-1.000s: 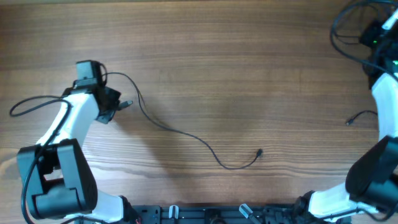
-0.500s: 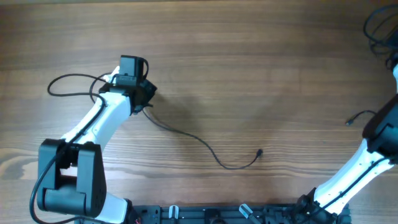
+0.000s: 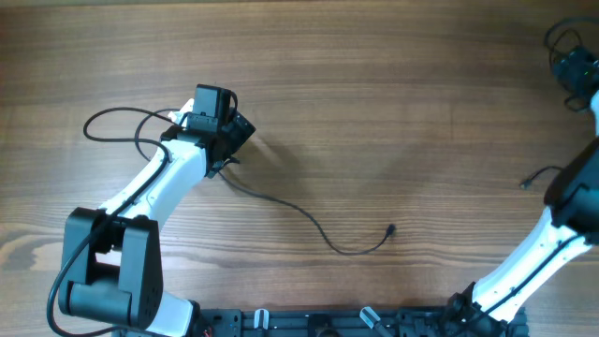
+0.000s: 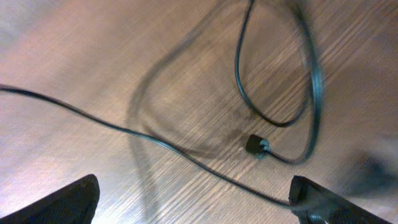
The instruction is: Untangle cables
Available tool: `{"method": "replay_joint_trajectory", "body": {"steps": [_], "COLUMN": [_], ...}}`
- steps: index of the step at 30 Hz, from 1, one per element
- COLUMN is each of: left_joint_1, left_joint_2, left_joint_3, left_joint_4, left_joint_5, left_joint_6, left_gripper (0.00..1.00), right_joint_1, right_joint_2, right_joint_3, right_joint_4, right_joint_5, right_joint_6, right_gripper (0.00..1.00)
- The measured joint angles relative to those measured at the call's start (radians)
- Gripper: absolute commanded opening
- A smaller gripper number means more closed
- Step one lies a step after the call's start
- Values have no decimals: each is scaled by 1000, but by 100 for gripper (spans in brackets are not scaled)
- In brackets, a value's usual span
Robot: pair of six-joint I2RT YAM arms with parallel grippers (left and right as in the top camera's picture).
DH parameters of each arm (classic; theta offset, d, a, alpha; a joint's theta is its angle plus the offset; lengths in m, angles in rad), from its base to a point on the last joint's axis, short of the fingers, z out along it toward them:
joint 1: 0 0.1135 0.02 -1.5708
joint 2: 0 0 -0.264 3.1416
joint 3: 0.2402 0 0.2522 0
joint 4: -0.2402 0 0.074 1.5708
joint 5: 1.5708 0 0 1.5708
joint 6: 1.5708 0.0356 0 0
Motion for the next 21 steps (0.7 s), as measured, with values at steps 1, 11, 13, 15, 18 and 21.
{"method": "replay_joint_trajectory", "body": {"steps": [1,11,13,15,18,21], "left_joint_1": [0,0,0,0,0,0], "left_joint_2": [0,0,0,0,0,0], "left_joint_3": [0,0,0,0,0,0], "left_joint_4": [0,0,-3,-8,-22,-40], "left_joint_5": [0,0,0,0,0,0], "left_joint_6": [0,0,0,0,0,0], "left_gripper": [100,100,100,100,100,100], "right_joint_1": [2,38,64,97,168,253], "right_joint_2": [-45,-403,-405,-397,-385,-384], "right_joint_3": [3,70,71,65,61,61], "right_joint_4": [-27,-362,-450,-547,-635,-689], "right_joint_5": [1,10,6,-9,-28,-37], "right_joint_6": [17,105,108,110,112,112], "right_gripper": [100,100,100,100,100,100]}}
